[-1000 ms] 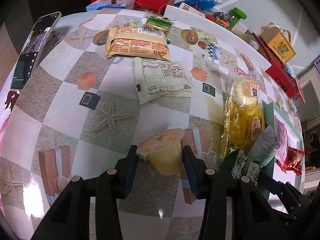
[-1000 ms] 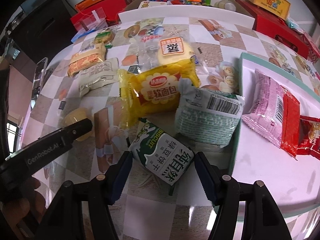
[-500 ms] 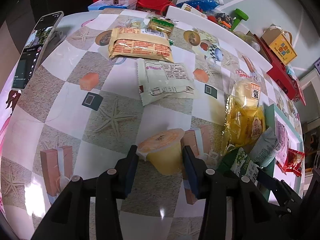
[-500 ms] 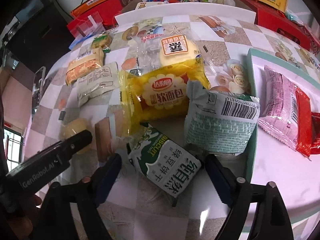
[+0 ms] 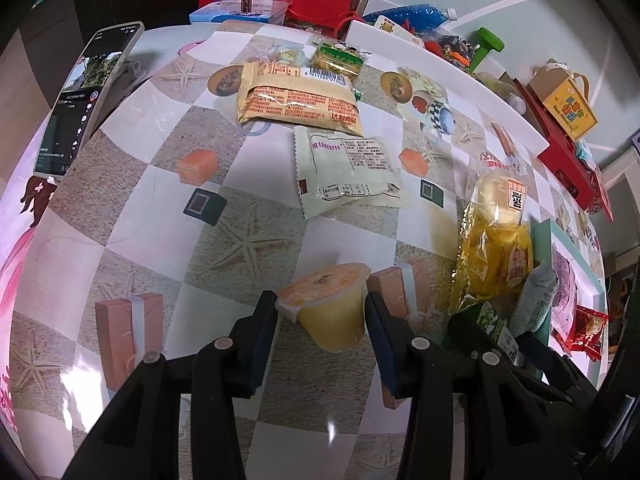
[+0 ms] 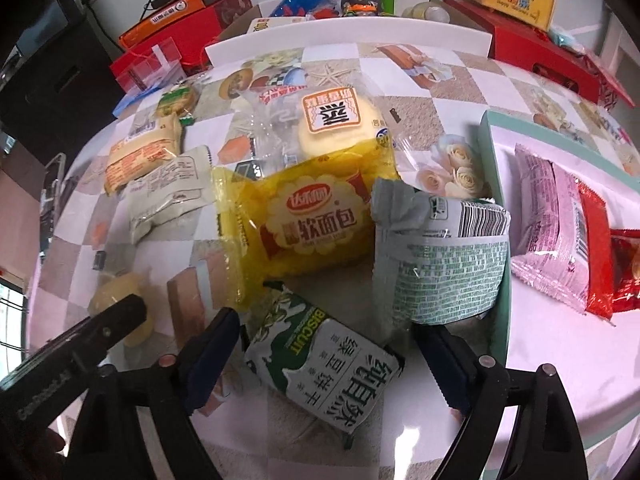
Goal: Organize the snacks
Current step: 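Close left gripper on pudding cup while right gripper grasps green-white biscuit packet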
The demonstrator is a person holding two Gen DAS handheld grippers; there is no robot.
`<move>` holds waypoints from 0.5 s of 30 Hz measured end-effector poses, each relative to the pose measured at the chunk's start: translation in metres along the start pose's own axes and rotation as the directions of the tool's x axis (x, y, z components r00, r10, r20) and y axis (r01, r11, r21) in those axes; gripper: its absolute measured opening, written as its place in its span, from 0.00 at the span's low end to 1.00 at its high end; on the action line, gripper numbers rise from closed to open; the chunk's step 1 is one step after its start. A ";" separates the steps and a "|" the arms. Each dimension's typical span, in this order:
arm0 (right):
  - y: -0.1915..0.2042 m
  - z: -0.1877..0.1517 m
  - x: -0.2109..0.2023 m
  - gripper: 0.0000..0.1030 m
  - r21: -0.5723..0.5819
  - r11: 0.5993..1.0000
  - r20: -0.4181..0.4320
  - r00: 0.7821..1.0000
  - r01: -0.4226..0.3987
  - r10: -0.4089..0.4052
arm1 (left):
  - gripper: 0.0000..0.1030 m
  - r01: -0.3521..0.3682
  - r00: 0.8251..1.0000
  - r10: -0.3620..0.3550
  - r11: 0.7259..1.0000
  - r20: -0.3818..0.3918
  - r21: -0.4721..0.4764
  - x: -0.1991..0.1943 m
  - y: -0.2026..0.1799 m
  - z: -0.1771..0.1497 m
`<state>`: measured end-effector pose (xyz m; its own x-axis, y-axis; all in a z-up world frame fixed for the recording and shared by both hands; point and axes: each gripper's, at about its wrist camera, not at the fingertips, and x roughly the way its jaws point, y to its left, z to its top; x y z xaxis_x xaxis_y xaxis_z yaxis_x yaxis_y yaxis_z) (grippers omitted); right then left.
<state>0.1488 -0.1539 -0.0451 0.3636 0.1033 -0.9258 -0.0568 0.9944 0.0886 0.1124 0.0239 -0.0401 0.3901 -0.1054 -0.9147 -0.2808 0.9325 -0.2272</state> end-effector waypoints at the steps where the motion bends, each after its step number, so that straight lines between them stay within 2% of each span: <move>1: -0.001 0.000 0.000 0.88 0.001 1.000 0.002 1.000 0.001 -0.001 | 0.45 0.001 1.000 -0.001 1.000 0.001 0.000 -0.001 0.000 0.000; 3: -0.001 -0.001 0.000 0.87 0.000 1.000 0.007 1.000 0.006 -0.006 | 0.45 0.004 1.000 -0.004 1.000 0.001 0.002 -0.002 0.000 -0.001; 8: 0.001 -0.003 -0.004 0.66 -0.017 1.000 0.024 1.000 0.001 0.000 | 0.46 0.005 1.000 -0.005 1.000 -0.001 0.007 -0.001 -0.003 -0.001; 15: -0.002 -0.009 -0.008 0.65 -0.027 1.000 0.026 1.000 0.009 -0.008 | 0.46 0.005 1.000 -0.005 1.000 -0.021 0.007 0.005 -0.004 -0.001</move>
<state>0.1373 -0.1566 -0.0412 0.3877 0.0958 -0.9168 -0.0788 0.9944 0.0706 0.1150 0.0195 -0.0443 0.3732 -0.1172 -0.9203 -0.2730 0.9342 -0.2297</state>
